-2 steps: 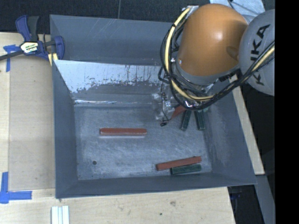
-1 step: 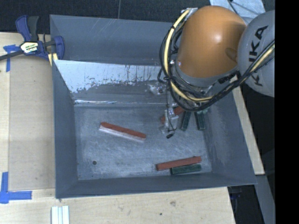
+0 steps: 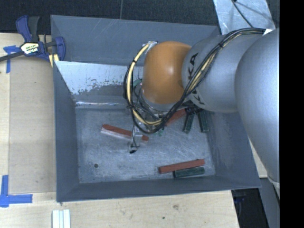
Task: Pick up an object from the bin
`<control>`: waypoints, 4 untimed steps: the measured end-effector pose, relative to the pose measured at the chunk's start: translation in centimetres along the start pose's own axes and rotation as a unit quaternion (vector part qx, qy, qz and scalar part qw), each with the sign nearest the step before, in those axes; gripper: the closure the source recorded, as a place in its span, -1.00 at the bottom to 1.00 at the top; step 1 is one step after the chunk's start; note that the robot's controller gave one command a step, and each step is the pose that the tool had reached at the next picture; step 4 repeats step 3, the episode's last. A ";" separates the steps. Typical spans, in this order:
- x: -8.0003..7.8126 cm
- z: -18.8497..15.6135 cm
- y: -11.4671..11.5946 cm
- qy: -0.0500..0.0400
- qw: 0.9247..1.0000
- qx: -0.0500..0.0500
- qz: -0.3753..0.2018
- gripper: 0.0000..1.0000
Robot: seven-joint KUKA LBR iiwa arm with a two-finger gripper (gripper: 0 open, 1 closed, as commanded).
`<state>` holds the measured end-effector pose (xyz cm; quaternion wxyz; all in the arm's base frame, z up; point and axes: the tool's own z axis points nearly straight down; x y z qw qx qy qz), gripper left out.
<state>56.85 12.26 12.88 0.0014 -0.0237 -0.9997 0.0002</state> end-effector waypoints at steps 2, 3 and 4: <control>-0.9 5.8 -0.4 -0.004 1.000 -0.001 0.012 1.00; 2.0 -9.4 -1.4 -0.004 0.999 -0.001 0.035 1.00; 2.0 -9.4 -1.4 -0.004 0.999 -0.001 0.035 1.00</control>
Offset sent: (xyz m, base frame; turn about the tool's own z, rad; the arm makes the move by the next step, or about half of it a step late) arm 0.0070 -0.0048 -0.0588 0.0245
